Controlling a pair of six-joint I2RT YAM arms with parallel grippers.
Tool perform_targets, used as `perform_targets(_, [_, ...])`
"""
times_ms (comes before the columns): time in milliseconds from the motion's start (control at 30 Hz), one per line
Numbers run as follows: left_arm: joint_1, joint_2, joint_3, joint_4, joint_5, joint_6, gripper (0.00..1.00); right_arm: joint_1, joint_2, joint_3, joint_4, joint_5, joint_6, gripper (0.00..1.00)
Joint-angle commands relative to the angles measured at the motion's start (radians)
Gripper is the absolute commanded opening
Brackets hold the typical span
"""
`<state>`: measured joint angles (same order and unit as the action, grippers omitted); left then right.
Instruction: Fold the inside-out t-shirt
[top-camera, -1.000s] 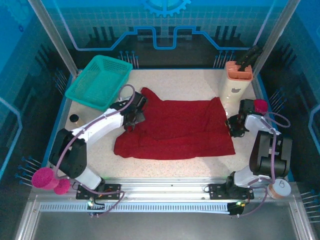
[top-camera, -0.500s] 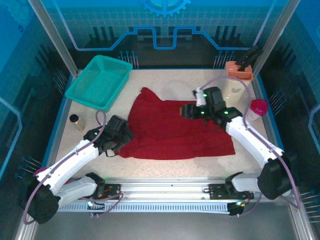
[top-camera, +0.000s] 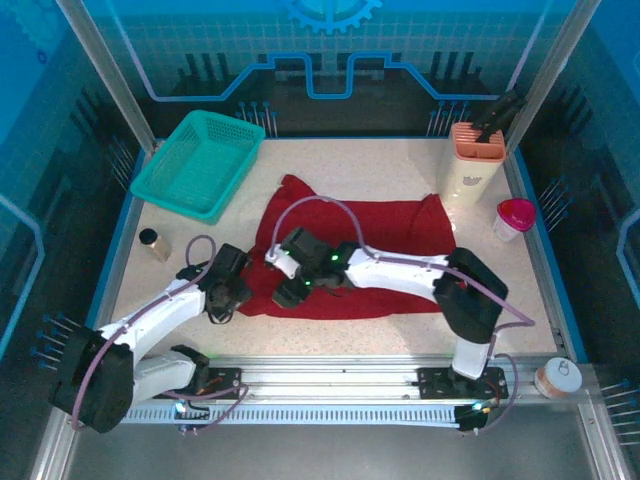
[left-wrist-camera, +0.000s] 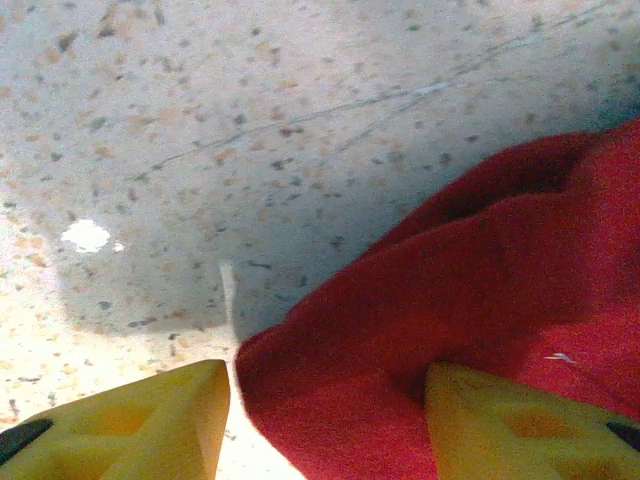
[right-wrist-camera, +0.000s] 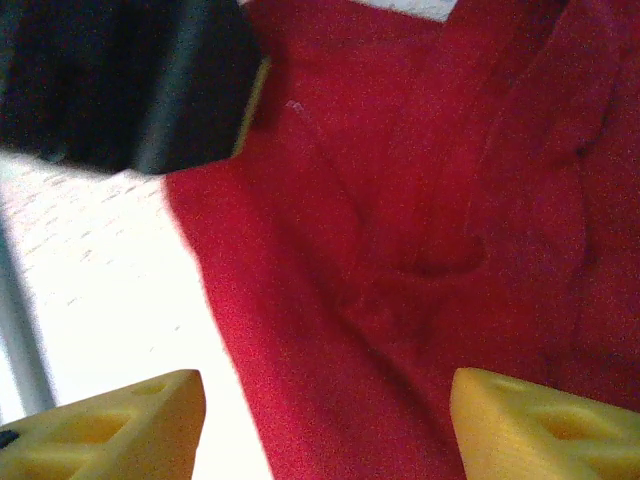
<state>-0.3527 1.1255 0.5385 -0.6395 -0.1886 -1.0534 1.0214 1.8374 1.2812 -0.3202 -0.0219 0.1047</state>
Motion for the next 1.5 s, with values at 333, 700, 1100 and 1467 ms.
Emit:
perform_targets(333, [0.07, -0.093, -0.13, 0.035, 0.041, -0.082, 0.48, 0.057, 0.179, 0.143, 0.021, 0.412, 0.244, 0.49])
perform_targets(700, [0.07, -0.163, -0.154, 0.059, 0.004, -0.005, 0.02, -0.043, 0.071, 0.129, -0.01, 0.429, 0.271, 0.0])
perform_targets(1100, [0.072, -0.26, -0.196, 0.083, 0.034, 0.051, 0.0, -0.272, 0.224, 0.282, -0.118, 0.349, 0.249, 0.25])
perform_targets(1467, [0.072, -0.384, -0.126, 0.038, 0.135, 0.112, 0.58, -0.288, -0.048, 0.061, -0.112, 0.276, 0.182, 0.46])
